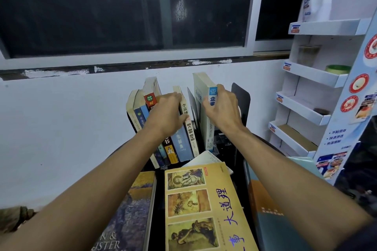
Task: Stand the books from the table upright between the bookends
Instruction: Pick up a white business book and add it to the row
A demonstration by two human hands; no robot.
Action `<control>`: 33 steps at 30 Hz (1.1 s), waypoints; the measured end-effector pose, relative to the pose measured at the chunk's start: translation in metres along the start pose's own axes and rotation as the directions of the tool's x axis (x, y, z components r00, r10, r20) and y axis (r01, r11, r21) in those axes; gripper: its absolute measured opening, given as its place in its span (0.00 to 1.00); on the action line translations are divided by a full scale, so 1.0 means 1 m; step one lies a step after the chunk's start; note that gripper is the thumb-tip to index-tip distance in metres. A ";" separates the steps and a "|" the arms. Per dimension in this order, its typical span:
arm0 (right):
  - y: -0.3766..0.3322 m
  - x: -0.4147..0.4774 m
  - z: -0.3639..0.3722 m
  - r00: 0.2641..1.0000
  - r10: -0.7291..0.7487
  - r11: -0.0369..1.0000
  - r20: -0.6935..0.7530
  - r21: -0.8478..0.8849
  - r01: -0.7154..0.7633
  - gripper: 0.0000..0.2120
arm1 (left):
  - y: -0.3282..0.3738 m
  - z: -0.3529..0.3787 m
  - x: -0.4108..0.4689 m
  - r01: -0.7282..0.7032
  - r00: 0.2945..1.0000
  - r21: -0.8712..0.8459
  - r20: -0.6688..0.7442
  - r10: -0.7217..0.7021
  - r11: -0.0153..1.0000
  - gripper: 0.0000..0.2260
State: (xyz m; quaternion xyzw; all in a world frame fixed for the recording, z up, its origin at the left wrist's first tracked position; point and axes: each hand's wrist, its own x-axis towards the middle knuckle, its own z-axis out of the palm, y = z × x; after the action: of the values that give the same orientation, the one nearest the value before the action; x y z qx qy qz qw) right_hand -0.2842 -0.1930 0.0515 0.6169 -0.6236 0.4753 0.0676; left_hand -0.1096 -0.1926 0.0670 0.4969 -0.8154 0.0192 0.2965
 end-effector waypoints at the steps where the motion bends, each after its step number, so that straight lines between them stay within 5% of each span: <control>1: 0.000 0.000 0.000 1.000 -0.004 1.000 0.001 0.000 0.004 0.11 | 0.000 0.000 0.000 0.005 1.000 -0.001 -0.001 -0.005 1.000 0.12; 9: -0.001 0.000 0.003 0.996 -0.071 0.997 0.061 0.020 0.070 0.09 | -0.001 0.003 0.000 0.009 1.000 -0.008 -0.013 -0.009 1.000 0.12; 14: -0.004 -0.004 0.000 0.981 -0.155 0.980 0.117 0.145 0.138 0.23 | -0.002 0.004 0.000 0.011 1.000 -0.013 -0.018 -0.012 1.000 0.13; 18: 0.001 -0.003 -0.003 0.964 -0.192 0.970 0.187 0.183 0.157 0.23 | 0.000 0.003 0.001 0.002 1.000 -0.010 -0.016 -0.002 1.000 0.12; 25: 0.016 0.006 -0.024 0.852 -0.248 0.961 0.462 0.231 0.154 0.35 | 0.001 0.002 0.000 0.004 1.000 0.002 -0.009 -0.004 1.000 0.12; 33: 0.017 0.005 -0.022 0.851 -0.268 0.952 0.451 0.257 0.164 0.35 | 0.004 0.001 -0.002 0.007 1.000 0.011 -0.001 -0.007 1.000 0.12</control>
State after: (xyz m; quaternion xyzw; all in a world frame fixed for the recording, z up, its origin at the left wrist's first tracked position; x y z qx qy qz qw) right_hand -0.3106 -0.1852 0.0579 0.7855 -0.4936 0.3592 -0.1015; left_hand -0.1126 -0.1893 0.0662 0.5015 -0.8134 0.0229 0.2939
